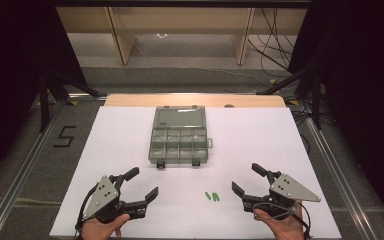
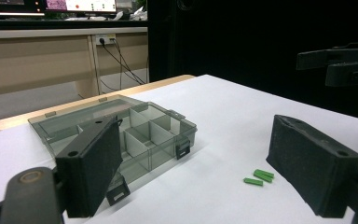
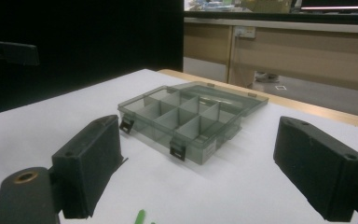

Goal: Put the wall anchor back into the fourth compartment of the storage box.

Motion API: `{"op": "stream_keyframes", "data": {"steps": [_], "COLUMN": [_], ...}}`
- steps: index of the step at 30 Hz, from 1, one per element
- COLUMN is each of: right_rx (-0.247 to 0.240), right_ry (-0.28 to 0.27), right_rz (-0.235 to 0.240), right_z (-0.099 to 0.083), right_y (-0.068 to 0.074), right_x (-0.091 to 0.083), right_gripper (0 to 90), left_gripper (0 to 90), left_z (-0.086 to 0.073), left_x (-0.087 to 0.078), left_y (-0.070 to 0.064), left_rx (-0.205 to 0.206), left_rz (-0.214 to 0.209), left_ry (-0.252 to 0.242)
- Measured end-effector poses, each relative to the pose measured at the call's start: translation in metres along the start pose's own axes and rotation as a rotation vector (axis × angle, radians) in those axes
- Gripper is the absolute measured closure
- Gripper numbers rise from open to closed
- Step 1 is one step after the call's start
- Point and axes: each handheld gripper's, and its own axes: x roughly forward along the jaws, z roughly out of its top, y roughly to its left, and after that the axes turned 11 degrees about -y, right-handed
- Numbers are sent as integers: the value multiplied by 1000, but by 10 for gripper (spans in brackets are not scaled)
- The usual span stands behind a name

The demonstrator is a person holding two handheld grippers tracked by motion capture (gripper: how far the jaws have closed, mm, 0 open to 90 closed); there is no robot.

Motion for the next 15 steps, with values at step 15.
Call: {"op": "stream_keyframes", "data": {"steps": [15], "right_rx": [-31], "right_ry": [46], "right_rz": [27], "right_z": [3], "right_y": [1], "right_x": [3], "right_gripper": [159], "left_gripper": [168], "left_z": [-1], "left_x": [1], "left_y": [0], "left_rx": [3], "left_rz": [-3], "left_ry": [3]}}
